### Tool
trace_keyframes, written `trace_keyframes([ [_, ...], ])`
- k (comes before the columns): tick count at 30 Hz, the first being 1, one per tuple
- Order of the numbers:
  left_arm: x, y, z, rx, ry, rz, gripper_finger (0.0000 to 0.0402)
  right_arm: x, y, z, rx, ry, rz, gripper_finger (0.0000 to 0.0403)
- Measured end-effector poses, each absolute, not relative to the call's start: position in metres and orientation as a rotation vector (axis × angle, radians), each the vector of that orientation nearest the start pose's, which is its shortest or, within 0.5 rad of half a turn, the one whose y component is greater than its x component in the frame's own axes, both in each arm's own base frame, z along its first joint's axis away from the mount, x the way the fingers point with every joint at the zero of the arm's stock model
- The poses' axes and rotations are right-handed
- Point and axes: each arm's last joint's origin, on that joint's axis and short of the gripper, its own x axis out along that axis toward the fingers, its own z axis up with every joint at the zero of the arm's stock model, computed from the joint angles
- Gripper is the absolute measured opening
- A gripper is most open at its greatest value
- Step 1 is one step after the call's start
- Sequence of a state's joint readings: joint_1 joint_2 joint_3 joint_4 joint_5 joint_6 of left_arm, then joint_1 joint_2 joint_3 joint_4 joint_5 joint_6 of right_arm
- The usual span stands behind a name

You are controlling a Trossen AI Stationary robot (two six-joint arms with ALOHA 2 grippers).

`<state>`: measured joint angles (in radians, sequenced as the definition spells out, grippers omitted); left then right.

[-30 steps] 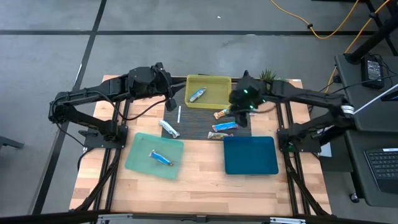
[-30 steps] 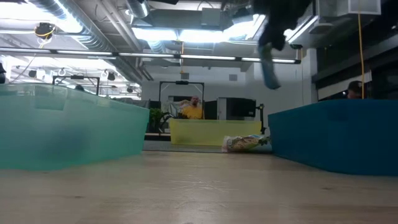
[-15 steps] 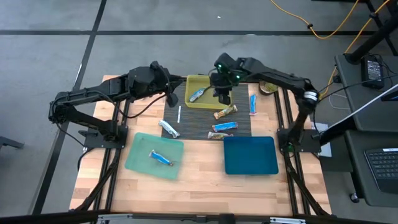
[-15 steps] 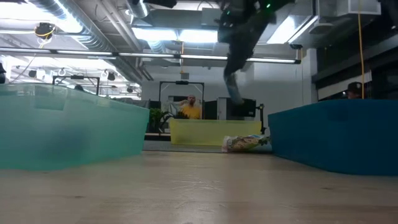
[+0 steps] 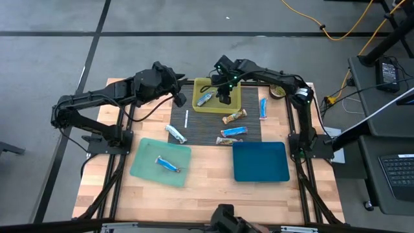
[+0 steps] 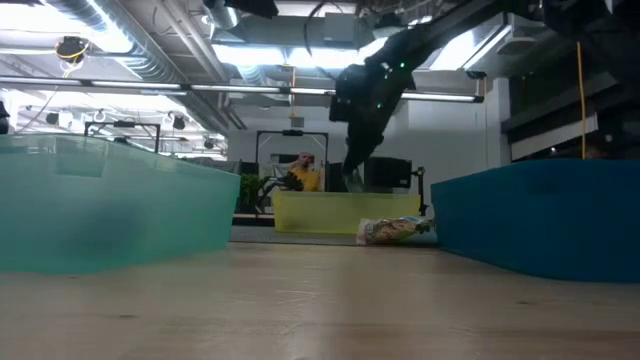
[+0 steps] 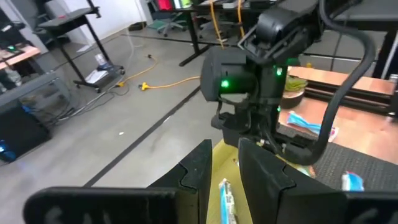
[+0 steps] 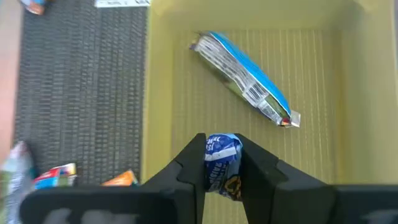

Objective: Pick and place Granola Bars by type
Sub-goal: Put the blue granola bar into the yellow bin

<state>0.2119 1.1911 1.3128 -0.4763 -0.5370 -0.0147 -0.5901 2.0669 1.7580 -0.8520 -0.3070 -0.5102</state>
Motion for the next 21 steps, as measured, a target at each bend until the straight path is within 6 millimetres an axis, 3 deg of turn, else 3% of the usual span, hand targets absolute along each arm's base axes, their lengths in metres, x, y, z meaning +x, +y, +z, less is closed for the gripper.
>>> trace_keyframes([
  [9,0.245,0.070,0.399,0.055,0.385,0.769,0.0071,0.373,-0.242,0.209,0.012,1.079,0.053,0.0078],
  [21,0.255,0.072,0.390,0.060,0.421,0.769,0.0071,0.376,-0.245,0.210,-0.007,1.042,0.043,0.0078],
])
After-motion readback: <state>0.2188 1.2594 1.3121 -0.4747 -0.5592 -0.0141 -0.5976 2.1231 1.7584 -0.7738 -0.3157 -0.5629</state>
